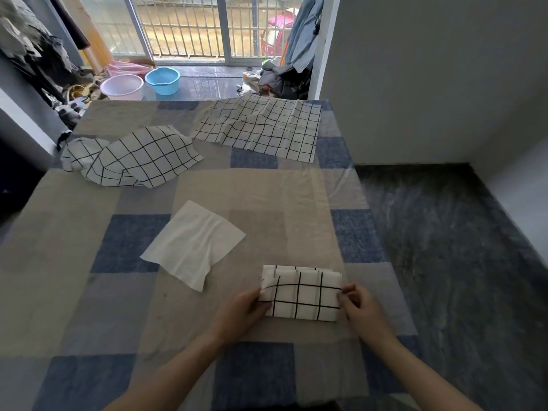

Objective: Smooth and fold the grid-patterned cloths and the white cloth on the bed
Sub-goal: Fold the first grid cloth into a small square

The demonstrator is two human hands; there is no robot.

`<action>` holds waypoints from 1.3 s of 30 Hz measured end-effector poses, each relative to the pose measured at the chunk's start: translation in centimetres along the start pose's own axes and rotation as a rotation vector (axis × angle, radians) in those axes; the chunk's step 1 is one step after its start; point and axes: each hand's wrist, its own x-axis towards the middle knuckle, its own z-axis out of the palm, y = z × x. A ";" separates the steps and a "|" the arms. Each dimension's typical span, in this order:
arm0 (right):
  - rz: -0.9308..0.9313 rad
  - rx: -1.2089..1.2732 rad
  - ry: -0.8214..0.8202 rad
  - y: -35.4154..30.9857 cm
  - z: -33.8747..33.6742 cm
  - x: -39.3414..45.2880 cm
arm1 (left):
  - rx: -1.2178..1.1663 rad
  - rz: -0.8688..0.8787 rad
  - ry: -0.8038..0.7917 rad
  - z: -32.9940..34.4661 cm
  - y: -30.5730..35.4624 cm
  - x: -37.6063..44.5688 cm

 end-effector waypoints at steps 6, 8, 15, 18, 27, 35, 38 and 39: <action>0.075 -0.120 -0.149 -0.2 0.6 2.1 | 0.125 -0.017 0.038 -1.0 0.8 1.4; 0.051 -0.183 -0.119 -0.3 0.9 2.4 | 0.104 -0.067 0.033 -1.2 1.0 1.6; 0.022 -0.316 0.007 -1.1 2.5 2.0 | 0.280 0.096 0.252 0.3 1.3 2.0; -0.139 -0.411 0.210 -2.2 4.1 1.9 | 0.387 0.313 0.204 2.0 2.8 2.4; -0.440 -0.765 0.058 0.1 9.9 2.6 | 0.450 0.242 -0.078 4.1 1.5 3.0; -0.274 -0.890 0.092 2.3 7.7 3.3 | 0.587 0.129 -0.083 3.2 1.1 3.0; -0.202 -0.895 0.108 3.0 6.5 3.4 | 0.608 0.120 -0.095 2.6 0.7 3.1; -0.172 -0.884 0.111 3.1 6.4 3.5 | 0.612 0.115 -0.105 2.6 0.7 3.2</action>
